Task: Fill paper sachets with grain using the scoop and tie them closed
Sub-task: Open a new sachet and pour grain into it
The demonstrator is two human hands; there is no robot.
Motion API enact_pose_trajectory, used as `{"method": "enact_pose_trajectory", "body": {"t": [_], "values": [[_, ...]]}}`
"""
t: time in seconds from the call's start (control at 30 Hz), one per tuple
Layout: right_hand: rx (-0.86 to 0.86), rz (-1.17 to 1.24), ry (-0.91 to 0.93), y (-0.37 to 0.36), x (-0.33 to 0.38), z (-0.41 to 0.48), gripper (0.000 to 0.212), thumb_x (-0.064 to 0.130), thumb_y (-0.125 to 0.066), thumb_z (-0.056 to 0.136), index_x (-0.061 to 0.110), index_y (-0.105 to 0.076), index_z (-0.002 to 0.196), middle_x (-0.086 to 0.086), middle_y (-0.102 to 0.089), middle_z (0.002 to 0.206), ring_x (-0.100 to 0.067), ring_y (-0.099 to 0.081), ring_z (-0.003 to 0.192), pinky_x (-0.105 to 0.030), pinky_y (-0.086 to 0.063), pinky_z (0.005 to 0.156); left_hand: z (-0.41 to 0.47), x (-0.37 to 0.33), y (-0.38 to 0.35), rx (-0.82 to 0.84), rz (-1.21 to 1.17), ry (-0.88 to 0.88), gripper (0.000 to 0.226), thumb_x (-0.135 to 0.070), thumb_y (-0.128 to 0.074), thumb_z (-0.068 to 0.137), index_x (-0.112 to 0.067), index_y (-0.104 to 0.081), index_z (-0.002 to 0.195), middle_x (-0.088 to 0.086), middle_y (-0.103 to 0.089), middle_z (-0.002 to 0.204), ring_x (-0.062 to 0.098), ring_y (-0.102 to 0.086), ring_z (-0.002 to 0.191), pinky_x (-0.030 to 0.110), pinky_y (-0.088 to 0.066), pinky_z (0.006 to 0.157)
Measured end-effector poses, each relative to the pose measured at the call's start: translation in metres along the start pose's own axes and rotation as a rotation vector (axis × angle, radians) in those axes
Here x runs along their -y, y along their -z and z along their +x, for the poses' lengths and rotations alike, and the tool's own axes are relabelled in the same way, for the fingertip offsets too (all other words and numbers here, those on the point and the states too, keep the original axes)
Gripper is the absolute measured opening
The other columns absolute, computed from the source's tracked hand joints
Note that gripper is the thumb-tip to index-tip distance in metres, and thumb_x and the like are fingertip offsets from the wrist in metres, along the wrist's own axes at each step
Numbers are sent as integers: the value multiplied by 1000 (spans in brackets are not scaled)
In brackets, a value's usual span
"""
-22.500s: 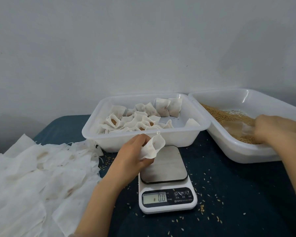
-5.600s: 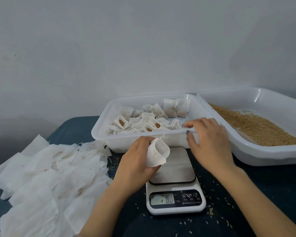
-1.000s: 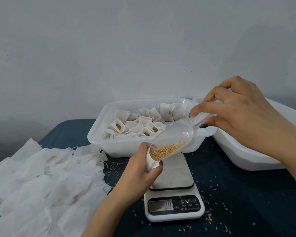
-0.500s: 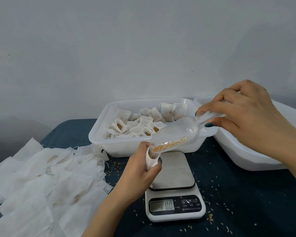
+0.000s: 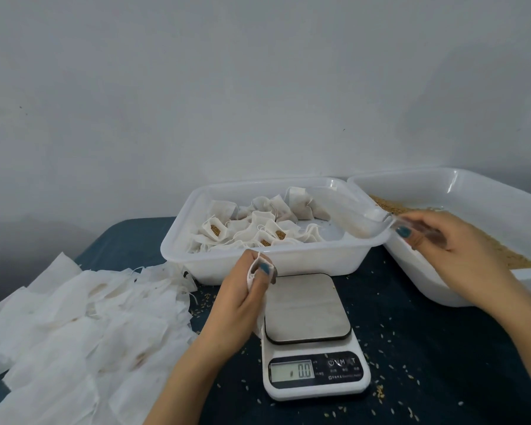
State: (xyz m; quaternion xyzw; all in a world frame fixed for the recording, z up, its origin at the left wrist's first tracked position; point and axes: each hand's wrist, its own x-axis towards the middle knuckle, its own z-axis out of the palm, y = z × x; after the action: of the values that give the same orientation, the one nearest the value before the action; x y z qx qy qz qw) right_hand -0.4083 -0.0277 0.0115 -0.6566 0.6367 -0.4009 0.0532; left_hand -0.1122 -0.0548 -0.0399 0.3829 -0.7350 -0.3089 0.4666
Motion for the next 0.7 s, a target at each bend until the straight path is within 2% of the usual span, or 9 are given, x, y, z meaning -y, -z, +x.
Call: {"method": "enact_pose_trajectory", "body": {"t": [0.1,0.2,0.27,0.33,0.4,0.57,0.7], "values": [[-98,-148,-108,2,-11,7,44,60,-40,88,34,-65,114,7,-63,100,-18,-58,85,-31,-40,61,2,5,5,-34,82,-10,27,-46,-30,100,-35,-53,90,-17,-49,88,10,-48,88,21,-37,77],[-116,-313,-203,4,-30,17,36,39,-43,99,15,-65,116,-10,-61,102,-28,-56,79,-32,-37,58,4,9,8,-82,174,-49,32,-50,-28,99,-38,-57,91,-23,-44,100,9,-41,111,11,-30,91],[-65,-401,-268,5,-40,24,32,28,-44,102,5,-64,111,-17,-56,97,-32,-52,72,-35,-36,59,6,9,10,-110,156,-29,32,-51,-33,99,-39,-62,91,-27,-40,100,5,-39,114,5,-27,92],[10,-502,-344,5,-47,30,30,23,-42,103,-1,-60,102,-17,-46,93,-30,-45,68,-36,-35,61,6,10,13,-118,98,-14,28,-45,-39,101,-40,-65,90,-25,-40,97,2,-44,109,4,-29,92],[79,-579,-393,7,-51,35,27,21,-41,103,0,-57,97,-15,-40,90,-28,-42,68,-37,-34,61,7,9,15,-124,52,-5,29,-41,-40,102,-42,-67,90,-22,-44,95,0,-49,104,5,-32,91],[220,-687,-414,1,-58,47,35,15,-49,100,6,-52,67,-10,-52,71,-23,-49,62,-31,-34,52,7,8,19,-119,9,22,28,-40,-43,96,-44,-70,90,-15,-54,97,1,-54,102,14,-42,85],[288,-703,-453,-5,-63,47,33,28,-50,100,8,-64,77,-7,-61,79,-22,-58,71,-32,-48,65,6,7,22,-118,7,3,28,-38,-46,96,-49,-72,94,-15,-62,103,0,-56,108,8,-40,85]]}}
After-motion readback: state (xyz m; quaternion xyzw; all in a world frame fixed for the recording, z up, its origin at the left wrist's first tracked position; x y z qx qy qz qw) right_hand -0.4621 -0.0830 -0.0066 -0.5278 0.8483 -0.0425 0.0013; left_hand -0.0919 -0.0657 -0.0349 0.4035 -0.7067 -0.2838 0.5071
